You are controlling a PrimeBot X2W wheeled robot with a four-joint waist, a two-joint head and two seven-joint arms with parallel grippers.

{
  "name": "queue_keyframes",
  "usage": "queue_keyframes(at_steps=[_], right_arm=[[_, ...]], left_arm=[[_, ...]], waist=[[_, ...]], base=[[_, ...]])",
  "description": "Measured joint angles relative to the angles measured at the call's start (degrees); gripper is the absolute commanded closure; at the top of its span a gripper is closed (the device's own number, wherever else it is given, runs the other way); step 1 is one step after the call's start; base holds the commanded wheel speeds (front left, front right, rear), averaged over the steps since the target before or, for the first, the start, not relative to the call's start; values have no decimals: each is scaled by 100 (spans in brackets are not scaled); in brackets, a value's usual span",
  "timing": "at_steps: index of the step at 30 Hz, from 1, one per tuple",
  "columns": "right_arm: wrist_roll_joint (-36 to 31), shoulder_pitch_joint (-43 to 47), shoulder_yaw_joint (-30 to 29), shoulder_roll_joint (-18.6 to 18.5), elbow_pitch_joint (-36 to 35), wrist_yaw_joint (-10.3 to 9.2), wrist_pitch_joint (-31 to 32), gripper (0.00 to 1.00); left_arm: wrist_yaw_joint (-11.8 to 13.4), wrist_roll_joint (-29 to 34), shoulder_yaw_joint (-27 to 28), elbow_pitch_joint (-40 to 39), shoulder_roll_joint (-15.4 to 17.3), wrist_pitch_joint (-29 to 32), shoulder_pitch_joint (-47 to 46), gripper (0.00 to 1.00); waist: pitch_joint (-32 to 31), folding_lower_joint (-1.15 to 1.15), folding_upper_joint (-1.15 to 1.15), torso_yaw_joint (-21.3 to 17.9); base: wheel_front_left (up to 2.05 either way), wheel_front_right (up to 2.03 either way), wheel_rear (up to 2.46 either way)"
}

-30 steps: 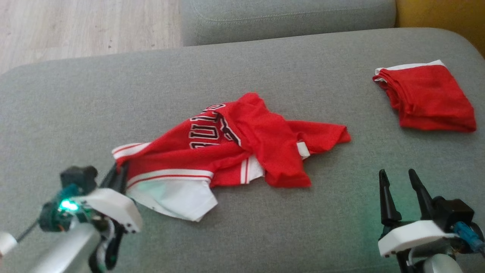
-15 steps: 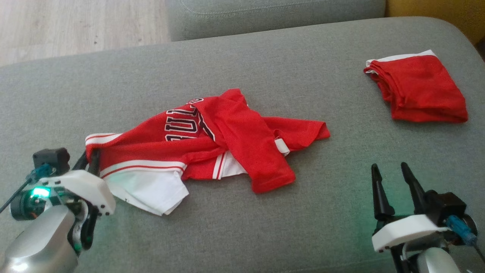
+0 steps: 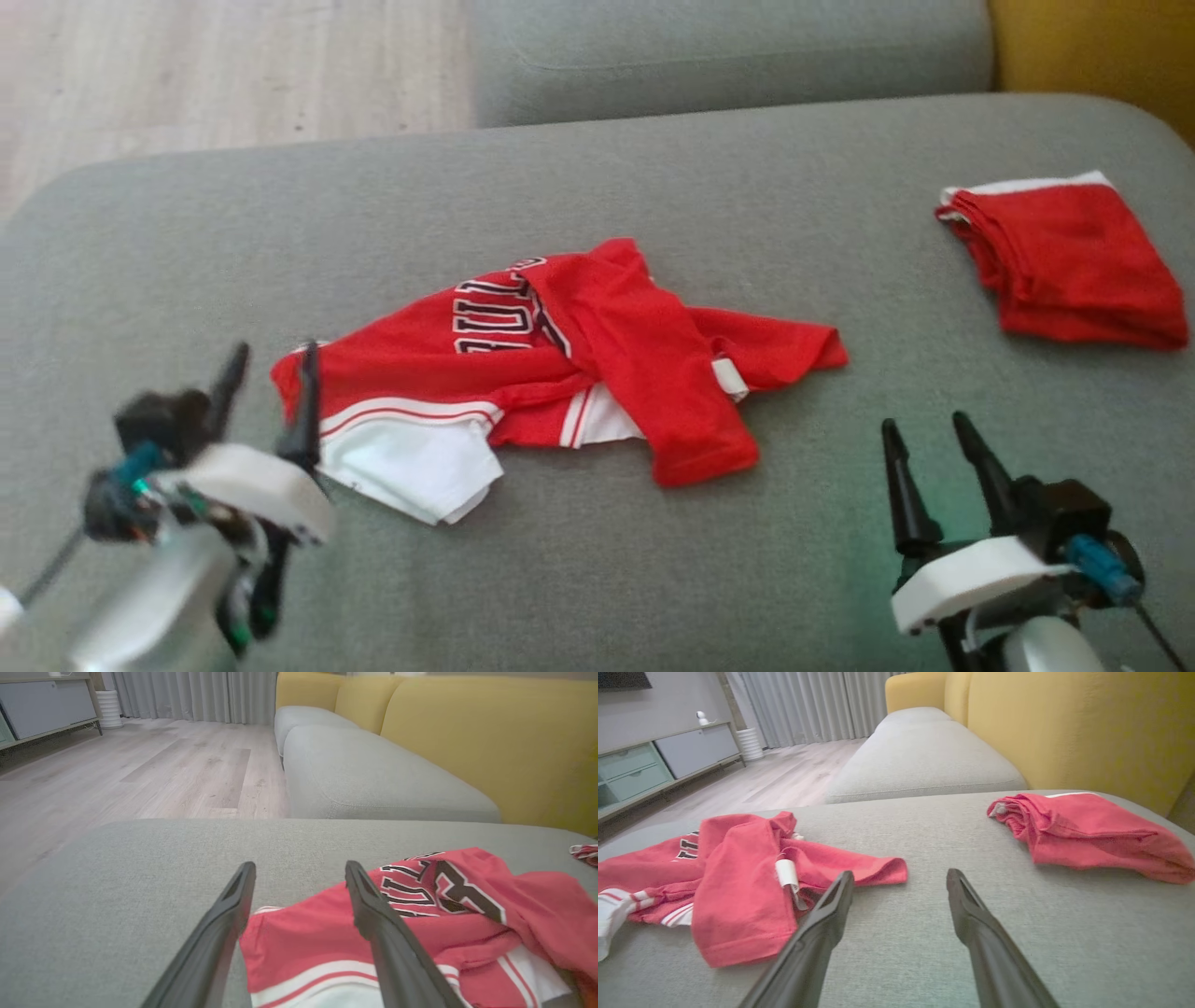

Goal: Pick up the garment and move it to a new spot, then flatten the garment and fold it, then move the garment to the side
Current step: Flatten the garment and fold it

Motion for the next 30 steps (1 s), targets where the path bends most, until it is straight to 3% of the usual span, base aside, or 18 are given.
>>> queue_keyframes(at_steps=[13,25,26,28,30], right_arm=[[-88,-447,956,-3,886,0,458,0],[-258,-1131,1004,-12,2313,0,595,0],[-256,-1185,1023,-11,2392,0,594,49],[-182,-1273,1089,-13,2482,0,559,100],[-35,-1310,1144,-12,2496,0,481,100]], left_arm=[[901,546,449,-1964,-481,-155,1664,0],[1107,975,844,-2617,-653,-166,2169,0],[1107,993,854,-2640,-660,-170,2184,0],[1107,1014,867,-2661,-682,-170,2207,0],[1107,1023,879,-2661,-703,-170,2233,0]], waist=[[-55,0,0,644],[72,0,0,1159],[87,0,0,1186],[107,0,0,1220],[102,0,0,1219]], base=[[0,0,0],[0,0,0],[0,0,0],[0,0,0],[0,0,0]])
